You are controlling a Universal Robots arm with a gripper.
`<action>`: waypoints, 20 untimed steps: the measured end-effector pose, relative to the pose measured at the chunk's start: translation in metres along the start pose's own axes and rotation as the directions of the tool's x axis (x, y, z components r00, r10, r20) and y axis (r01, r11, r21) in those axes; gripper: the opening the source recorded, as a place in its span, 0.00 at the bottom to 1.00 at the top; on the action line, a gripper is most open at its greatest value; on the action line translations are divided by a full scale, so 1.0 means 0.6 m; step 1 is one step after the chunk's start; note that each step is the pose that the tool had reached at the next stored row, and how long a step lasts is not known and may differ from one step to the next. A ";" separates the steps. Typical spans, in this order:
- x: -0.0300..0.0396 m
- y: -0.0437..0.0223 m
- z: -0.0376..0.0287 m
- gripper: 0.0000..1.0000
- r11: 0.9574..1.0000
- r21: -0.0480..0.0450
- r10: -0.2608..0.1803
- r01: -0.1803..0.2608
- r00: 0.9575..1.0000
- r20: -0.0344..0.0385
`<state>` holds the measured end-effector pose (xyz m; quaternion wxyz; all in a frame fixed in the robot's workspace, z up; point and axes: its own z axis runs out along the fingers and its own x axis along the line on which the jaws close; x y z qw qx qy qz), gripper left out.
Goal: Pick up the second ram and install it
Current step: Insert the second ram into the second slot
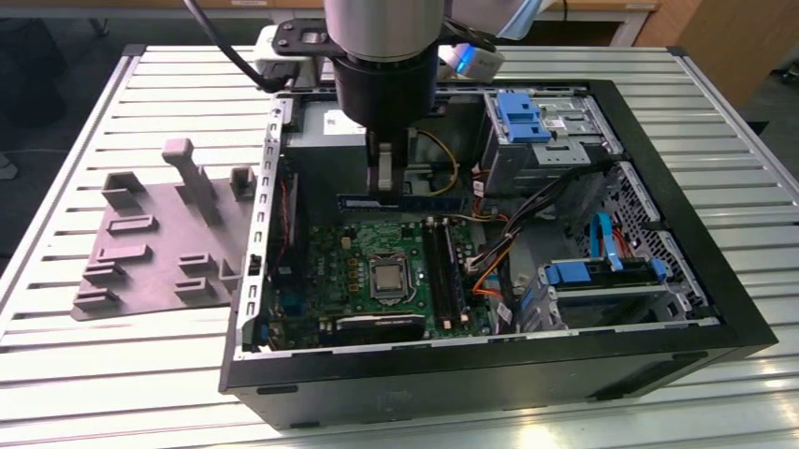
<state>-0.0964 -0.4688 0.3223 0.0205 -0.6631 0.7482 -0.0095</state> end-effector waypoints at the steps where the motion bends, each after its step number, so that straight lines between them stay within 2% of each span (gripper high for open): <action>1: 0.000 0.000 0.000 0.12 1.000 0.000 0.008 -0.008 1.000 0.000; 9: 0.000 0.000 0.000 0.12 0.997 0.001 0.071 -0.071 0.997 -0.003; 20: 0.000 0.000 0.000 0.12 0.991 0.003 0.131 -0.131 0.991 -0.005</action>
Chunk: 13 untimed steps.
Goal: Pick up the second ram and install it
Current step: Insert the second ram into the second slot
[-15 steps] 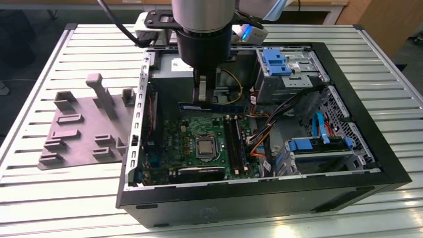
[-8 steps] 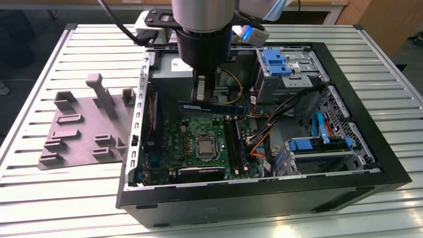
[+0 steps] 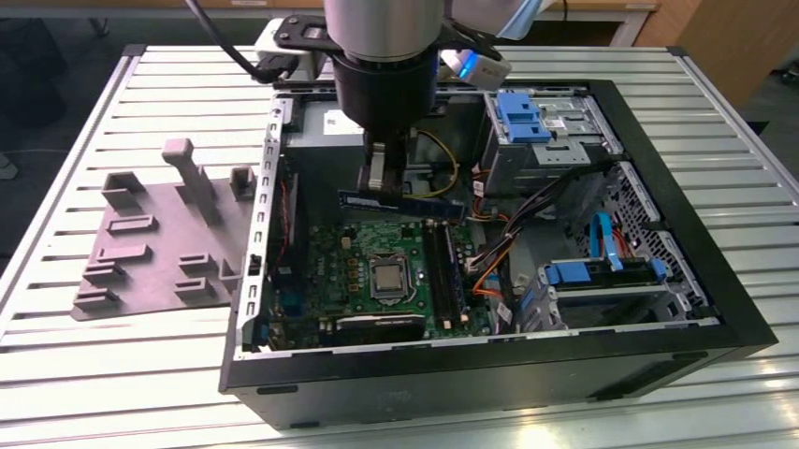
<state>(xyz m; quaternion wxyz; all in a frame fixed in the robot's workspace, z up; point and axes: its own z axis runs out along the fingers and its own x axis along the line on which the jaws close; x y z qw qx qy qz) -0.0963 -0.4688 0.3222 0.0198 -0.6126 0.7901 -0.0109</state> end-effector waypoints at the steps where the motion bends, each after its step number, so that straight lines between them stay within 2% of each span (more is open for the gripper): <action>1: 0.000 0.000 0.000 0.12 1.000 0.000 0.005 -0.005 1.000 0.000; 7: 0.000 -0.001 0.000 0.12 0.999 0.001 0.042 -0.042 0.999 -0.002; 13: 0.000 -0.001 0.000 0.12 0.996 0.002 0.084 -0.084 0.996 -0.004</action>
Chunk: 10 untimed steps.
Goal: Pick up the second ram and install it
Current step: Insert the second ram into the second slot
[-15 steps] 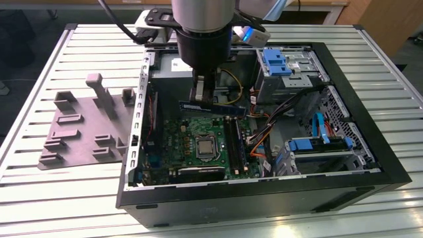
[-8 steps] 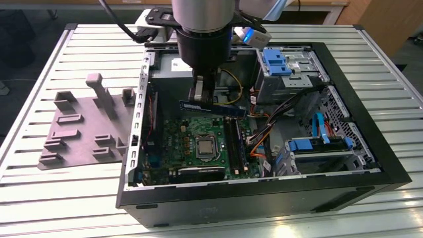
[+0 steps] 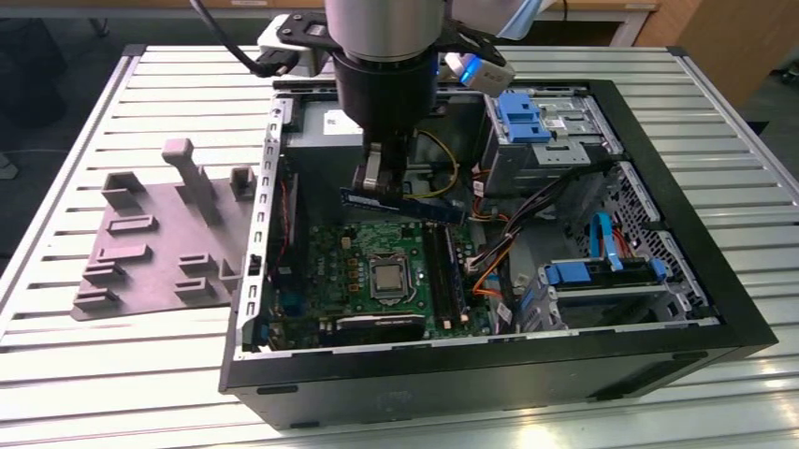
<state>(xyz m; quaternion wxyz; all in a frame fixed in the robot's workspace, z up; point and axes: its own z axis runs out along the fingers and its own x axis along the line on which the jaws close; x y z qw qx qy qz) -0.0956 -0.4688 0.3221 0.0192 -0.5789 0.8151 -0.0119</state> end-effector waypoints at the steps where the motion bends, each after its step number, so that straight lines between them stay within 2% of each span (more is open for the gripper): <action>1: 0.000 0.000 0.000 0.12 1.000 0.000 0.007 -0.007 1.000 0.000; 10: 0.000 0.000 0.000 0.12 0.998 0.001 0.068 -0.068 0.998 -0.003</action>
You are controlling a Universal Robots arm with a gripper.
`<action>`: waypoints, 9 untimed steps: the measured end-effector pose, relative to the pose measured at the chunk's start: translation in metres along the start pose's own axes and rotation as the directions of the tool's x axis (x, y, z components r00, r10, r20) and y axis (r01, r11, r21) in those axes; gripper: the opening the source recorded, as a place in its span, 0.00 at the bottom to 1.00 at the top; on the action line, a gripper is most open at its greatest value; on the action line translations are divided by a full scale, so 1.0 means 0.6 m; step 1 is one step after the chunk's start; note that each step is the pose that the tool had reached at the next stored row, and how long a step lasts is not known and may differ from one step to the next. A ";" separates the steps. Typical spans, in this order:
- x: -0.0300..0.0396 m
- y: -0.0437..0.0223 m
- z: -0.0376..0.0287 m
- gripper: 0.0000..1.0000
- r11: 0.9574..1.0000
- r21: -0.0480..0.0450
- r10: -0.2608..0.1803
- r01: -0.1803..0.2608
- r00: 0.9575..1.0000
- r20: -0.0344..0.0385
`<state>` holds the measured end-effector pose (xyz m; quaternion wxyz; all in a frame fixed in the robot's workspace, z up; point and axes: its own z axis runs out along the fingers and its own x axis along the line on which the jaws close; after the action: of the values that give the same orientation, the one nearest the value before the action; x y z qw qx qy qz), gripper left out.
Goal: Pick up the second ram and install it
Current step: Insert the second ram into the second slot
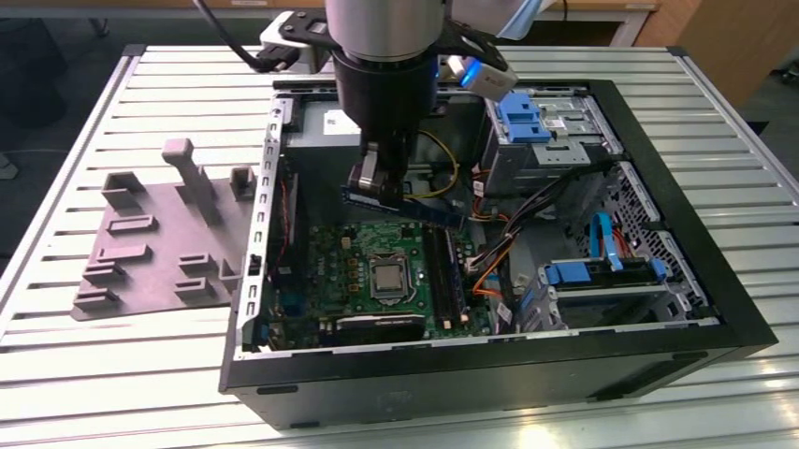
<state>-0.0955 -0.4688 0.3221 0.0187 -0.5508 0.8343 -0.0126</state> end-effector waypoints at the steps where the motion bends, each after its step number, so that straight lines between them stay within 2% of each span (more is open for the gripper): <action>1: 0.000 0.000 0.000 0.12 1.000 0.000 0.006 -0.006 1.000 0.000; 9: 0.000 0.000 0.000 0.12 0.998 0.001 0.061 -0.061 0.998 -0.003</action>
<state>-0.0955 -0.4688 0.3221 0.0183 -0.5250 0.8508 -0.0131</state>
